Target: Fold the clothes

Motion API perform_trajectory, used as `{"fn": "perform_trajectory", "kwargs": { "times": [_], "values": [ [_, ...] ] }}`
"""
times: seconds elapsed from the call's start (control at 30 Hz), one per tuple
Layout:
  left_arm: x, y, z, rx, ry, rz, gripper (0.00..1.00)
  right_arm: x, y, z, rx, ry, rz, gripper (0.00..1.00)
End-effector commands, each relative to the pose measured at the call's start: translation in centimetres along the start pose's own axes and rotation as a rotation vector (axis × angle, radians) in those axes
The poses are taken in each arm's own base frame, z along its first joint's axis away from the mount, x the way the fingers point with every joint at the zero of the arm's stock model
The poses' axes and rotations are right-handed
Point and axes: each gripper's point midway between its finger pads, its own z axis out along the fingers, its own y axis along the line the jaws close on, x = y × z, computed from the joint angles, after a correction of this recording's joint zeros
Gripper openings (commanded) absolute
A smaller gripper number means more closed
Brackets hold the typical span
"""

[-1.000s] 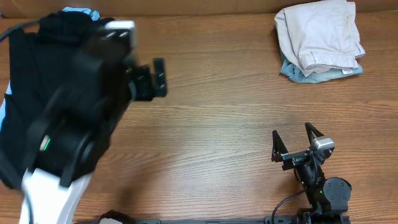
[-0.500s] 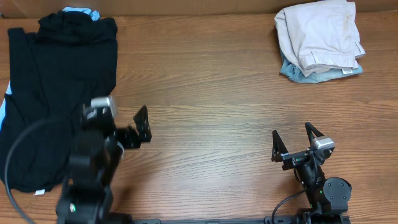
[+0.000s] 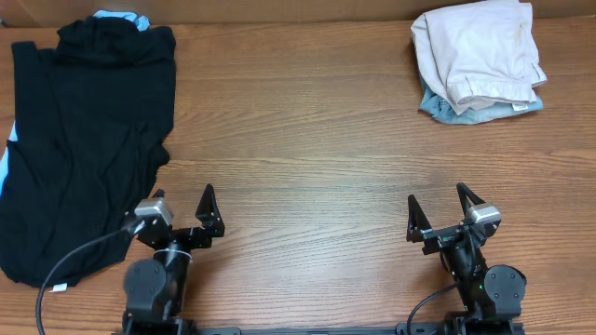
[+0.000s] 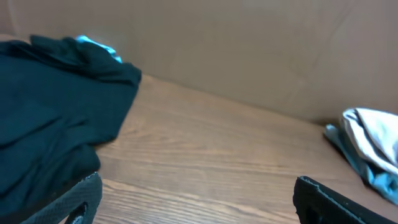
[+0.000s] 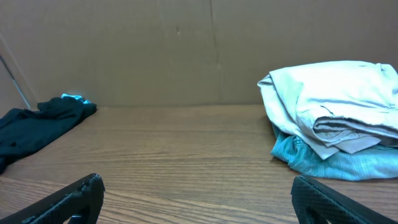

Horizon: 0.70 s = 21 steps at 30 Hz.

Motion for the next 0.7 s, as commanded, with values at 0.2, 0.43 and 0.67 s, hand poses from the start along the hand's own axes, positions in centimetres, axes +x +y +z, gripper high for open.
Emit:
{"fn": "perform_trajectory", "kwargs": {
  "times": [0.2, 0.43, 0.67],
  "values": [
    [0.3, 2.8, -0.4, -0.087, -0.115, -0.042, 1.00, 0.1, 0.0, 0.0, 0.000, -0.006, 0.006, 1.00],
    [1.3, 3.6, -0.7, -0.121, -0.077, -0.020, 1.00, 0.1, 0.0, 0.0, 0.000, -0.006, 0.006, 1.00],
    [1.3, 3.5, -0.7, -0.117, -0.075, 0.001, 1.00, 0.1, 0.0, 0.0, 0.000, -0.006, 0.006, 1.00]
  ]
}}
